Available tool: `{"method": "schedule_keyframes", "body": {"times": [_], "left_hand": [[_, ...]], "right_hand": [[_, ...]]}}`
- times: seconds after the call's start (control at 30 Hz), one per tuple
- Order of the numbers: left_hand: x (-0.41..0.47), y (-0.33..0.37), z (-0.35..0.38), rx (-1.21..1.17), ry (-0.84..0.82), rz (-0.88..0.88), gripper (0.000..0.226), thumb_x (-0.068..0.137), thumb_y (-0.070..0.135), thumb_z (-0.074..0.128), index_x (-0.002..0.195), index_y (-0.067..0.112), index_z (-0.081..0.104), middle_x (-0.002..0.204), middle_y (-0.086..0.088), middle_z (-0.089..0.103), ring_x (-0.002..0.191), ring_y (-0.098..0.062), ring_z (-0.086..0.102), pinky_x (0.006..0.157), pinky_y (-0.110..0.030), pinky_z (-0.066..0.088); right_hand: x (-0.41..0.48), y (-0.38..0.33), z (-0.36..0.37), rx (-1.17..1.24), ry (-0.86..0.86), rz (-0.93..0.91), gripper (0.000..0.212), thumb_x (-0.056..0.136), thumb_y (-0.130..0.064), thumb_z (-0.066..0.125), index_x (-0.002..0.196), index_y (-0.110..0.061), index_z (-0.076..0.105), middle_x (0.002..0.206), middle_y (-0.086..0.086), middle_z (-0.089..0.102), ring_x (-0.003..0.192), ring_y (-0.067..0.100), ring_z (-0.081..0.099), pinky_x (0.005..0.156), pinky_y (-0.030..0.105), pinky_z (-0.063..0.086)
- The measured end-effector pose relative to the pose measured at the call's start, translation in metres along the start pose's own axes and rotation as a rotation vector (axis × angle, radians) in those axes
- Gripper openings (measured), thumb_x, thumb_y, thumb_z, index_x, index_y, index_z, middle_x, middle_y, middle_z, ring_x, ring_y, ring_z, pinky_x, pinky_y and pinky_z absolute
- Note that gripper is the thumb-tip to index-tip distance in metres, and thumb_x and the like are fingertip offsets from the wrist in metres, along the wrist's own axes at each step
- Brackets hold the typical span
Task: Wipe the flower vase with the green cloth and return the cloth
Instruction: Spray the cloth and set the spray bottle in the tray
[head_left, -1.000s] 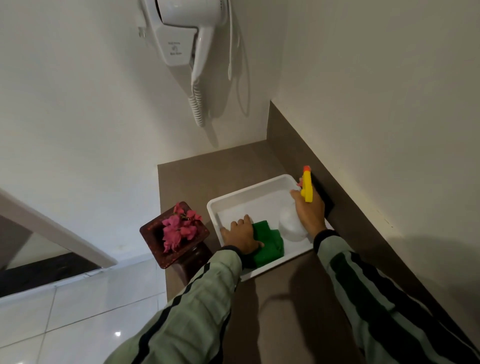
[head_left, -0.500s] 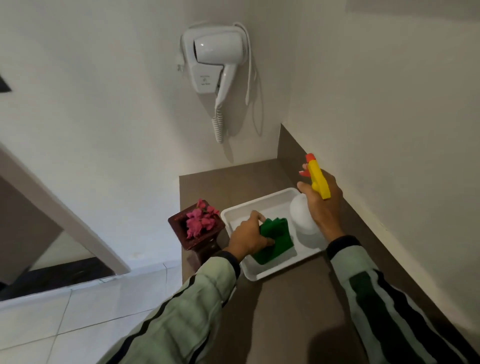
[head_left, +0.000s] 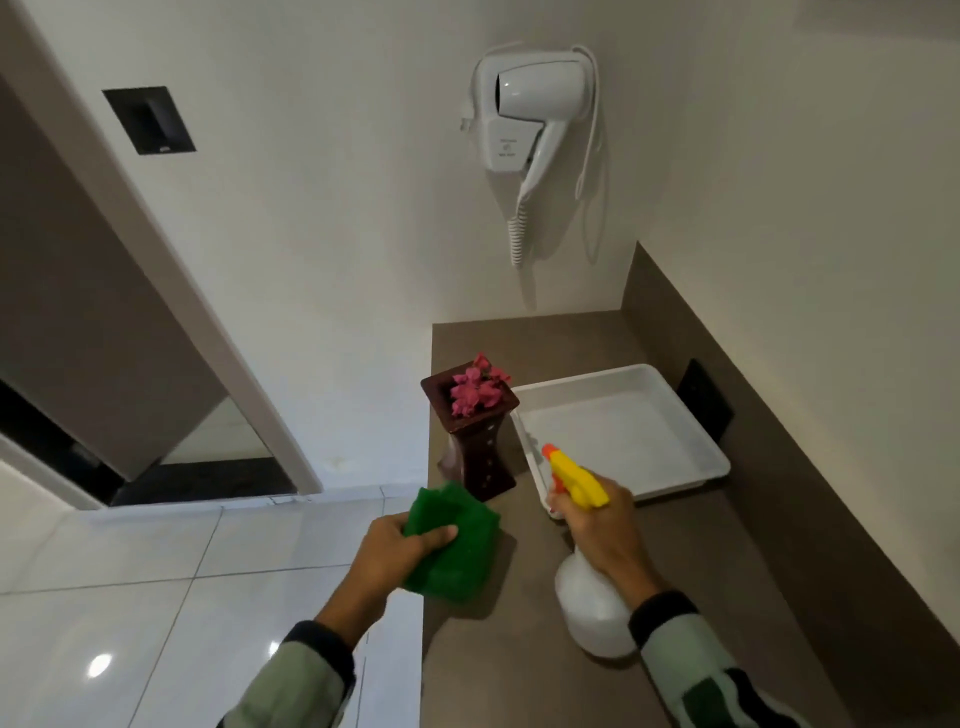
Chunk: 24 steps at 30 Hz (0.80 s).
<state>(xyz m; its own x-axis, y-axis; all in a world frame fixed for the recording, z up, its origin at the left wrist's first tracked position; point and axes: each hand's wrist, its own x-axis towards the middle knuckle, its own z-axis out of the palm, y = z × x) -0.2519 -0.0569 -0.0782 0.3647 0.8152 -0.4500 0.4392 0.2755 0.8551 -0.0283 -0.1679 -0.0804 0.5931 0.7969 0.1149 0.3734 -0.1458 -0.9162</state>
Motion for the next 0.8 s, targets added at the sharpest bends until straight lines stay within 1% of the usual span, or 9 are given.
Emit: {"method": "schedule_keyframes", "body": {"times": [0.07,0.13,0.27,0.33,0.47,0.53,0.6,0.67,0.8], "left_hand": [[-0.003,-0.008,-0.012,-0.073,0.054,-0.033,0.032,0.077,0.035,0.079,0.1,0.017,0.067,0.094,-0.003,0.076,0.081,-0.017,0.073,0.055,-0.022,0.057],[-0.003,-0.011,-0.021,-0.128,0.089,-0.047,0.029,0.08,0.032,0.077,0.1,0.015,0.066,0.095,-0.004,0.075,0.085,-0.02,0.072,0.059,-0.025,0.057],[0.004,-0.005,-0.029,-0.156,0.105,-0.025,0.022,0.082,0.026,0.076,0.099,0.016,0.066,0.096,-0.005,0.074,0.088,-0.024,0.071,0.066,-0.031,0.057],[0.009,-0.002,-0.029,-0.159,0.098,-0.018,0.022,0.081,0.024,0.077,0.099,0.017,0.067,0.096,-0.005,0.075,0.089,-0.025,0.071,0.069,-0.033,0.058],[0.014,0.007,-0.027,-0.09,0.051,0.037,0.021,0.08,0.031,0.077,0.098,0.022,0.07,0.092,0.002,0.076,0.082,-0.015,0.073,0.058,-0.022,0.057],[0.015,0.012,-0.025,-0.048,0.027,0.069,0.02,0.08,0.036,0.077,0.094,0.024,0.071,0.089,0.004,0.077,0.078,-0.011,0.074,0.054,-0.017,0.056],[0.015,0.017,-0.024,-0.016,0.021,0.093,0.021,0.079,0.038,0.077,0.093,0.023,0.072,0.089,0.003,0.077,0.078,-0.012,0.074,0.055,-0.017,0.056],[0.017,0.021,-0.024,0.03,0.022,0.113,0.022,0.079,0.037,0.078,0.092,0.02,0.073,0.089,0.002,0.078,0.078,-0.013,0.074,0.056,-0.017,0.056],[0.021,0.023,-0.025,0.134,-0.011,0.16,0.024,0.081,0.031,0.077,0.099,0.015,0.075,0.093,-0.001,0.077,0.086,-0.018,0.074,0.066,-0.021,0.059]], "right_hand": [[-0.004,0.005,0.012,-0.084,-0.029,0.055,0.024,0.081,-0.01,0.063,0.103,-0.01,0.071,0.072,0.02,0.069,0.069,0.039,0.062,0.065,0.049,0.052],[-0.006,0.01,0.019,-0.175,-0.085,0.114,0.03,0.082,-0.015,0.061,0.109,-0.019,0.072,0.075,0.021,0.07,0.07,0.036,0.063,0.064,0.044,0.052],[-0.002,0.01,0.013,-0.185,-0.085,0.228,0.022,0.087,-0.022,0.059,0.097,-0.007,0.071,0.082,0.021,0.071,0.075,0.033,0.065,0.069,0.041,0.054],[0.009,0.003,-0.003,-0.116,-0.009,0.172,0.018,0.089,-0.02,0.058,0.102,-0.016,0.071,0.08,0.013,0.071,0.072,0.026,0.064,0.067,0.039,0.054],[0.049,-0.02,-0.05,-0.149,0.346,-0.073,0.016,0.091,-0.032,0.056,0.106,-0.035,0.06,0.071,-0.018,0.057,0.074,0.01,0.061,0.06,0.014,0.037],[0.075,-0.023,-0.068,-0.271,0.458,-0.116,0.04,0.092,-0.049,0.05,0.128,-0.036,0.041,0.077,-0.019,0.058,0.079,0.014,0.062,0.065,0.019,0.044],[0.1,-0.014,-0.076,-0.358,0.432,-0.053,0.061,0.089,-0.058,0.049,0.142,-0.035,0.028,0.101,-0.002,0.07,0.096,0.025,0.064,0.083,0.033,0.051],[0.121,0.001,-0.078,-0.365,0.369,0.026,0.073,0.085,-0.058,0.056,0.145,-0.025,0.03,0.118,0.012,0.068,0.106,0.036,0.063,0.09,0.042,0.049],[0.145,0.035,-0.081,-0.449,0.312,0.15,0.076,0.085,-0.046,0.065,0.148,-0.022,0.029,0.116,0.022,0.067,0.105,0.043,0.062,0.089,0.046,0.049]]}}
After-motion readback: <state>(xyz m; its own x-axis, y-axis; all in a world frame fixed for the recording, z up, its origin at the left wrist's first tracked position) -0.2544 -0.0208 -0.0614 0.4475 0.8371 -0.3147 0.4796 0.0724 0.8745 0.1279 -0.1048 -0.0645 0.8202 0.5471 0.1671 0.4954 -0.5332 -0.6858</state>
